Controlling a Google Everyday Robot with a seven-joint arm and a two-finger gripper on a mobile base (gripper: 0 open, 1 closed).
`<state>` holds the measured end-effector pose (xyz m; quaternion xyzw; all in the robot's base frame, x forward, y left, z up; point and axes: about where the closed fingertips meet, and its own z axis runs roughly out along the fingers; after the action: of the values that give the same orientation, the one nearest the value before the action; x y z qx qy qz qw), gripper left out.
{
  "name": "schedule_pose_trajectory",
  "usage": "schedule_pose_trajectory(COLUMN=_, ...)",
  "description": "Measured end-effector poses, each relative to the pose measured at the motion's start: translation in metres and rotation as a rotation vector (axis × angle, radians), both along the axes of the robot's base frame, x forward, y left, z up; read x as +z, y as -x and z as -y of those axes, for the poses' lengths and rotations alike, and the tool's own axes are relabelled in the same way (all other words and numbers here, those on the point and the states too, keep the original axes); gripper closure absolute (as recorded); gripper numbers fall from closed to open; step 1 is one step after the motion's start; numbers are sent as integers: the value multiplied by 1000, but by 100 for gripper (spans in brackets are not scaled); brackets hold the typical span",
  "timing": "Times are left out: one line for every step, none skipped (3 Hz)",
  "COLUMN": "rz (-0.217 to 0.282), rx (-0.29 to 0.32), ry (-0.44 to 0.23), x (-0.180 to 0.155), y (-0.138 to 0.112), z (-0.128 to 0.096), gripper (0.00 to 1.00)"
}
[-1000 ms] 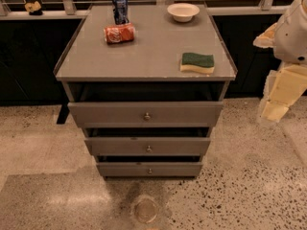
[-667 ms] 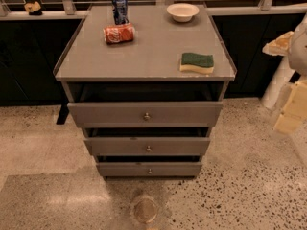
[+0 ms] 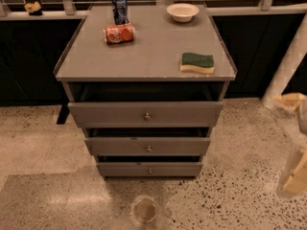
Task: Open top drawer
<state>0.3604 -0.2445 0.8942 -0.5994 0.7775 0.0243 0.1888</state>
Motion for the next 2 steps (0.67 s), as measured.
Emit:
schedule_pose_trajectory(rz=-35, rx=-17, ry=49, x=-58, y=18, z=-1, gripper=0)
schedule_pose_trajectory(rz=-60, rx=-71, ry=134, x=-128, y=24, z=8, gripper=0)
